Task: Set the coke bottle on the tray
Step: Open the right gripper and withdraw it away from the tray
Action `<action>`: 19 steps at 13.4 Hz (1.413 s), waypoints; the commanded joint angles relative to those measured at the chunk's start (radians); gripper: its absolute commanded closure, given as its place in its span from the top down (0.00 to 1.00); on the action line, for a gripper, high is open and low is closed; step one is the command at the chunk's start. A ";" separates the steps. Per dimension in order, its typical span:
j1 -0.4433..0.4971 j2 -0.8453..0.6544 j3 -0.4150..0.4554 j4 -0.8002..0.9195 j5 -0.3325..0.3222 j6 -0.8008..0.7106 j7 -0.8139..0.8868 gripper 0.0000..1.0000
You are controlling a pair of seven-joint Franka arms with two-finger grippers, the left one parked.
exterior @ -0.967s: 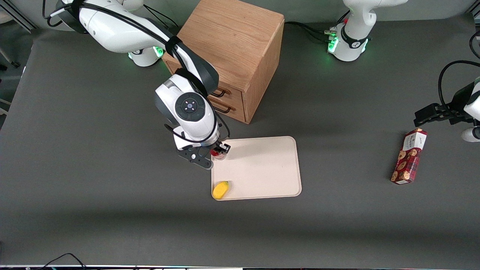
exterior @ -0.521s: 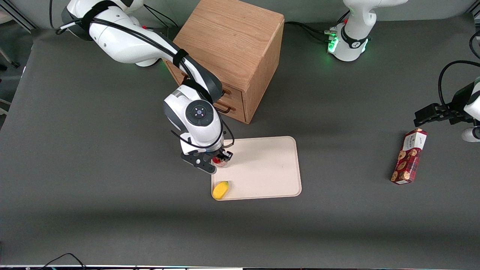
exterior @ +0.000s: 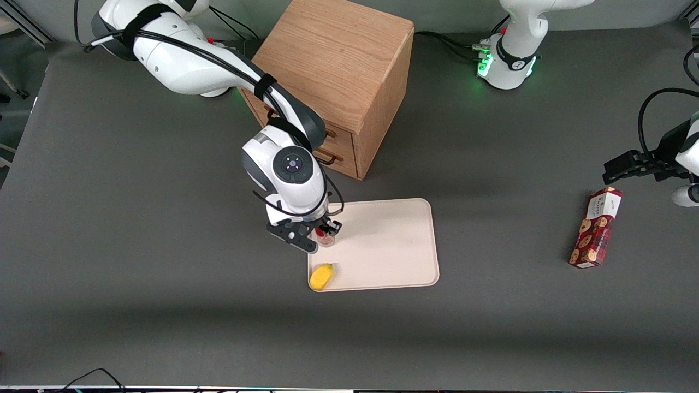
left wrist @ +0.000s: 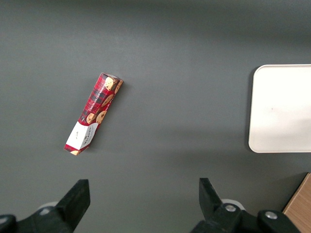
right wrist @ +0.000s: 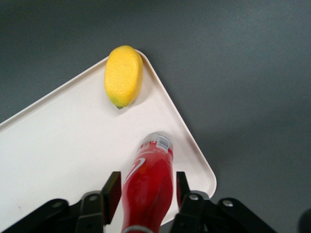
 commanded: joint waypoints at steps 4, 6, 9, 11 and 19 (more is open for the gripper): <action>0.003 -0.015 0.004 0.004 -0.050 -0.002 -0.030 1.00; -0.011 -0.053 0.001 0.005 -0.042 -0.064 -0.131 1.00; -0.060 -0.171 -0.019 -0.001 0.025 -0.218 -0.413 1.00; -0.086 -0.304 -0.130 -0.079 0.173 -0.231 -0.618 1.00; -0.244 -0.610 -0.434 -0.203 0.337 -0.402 -1.304 1.00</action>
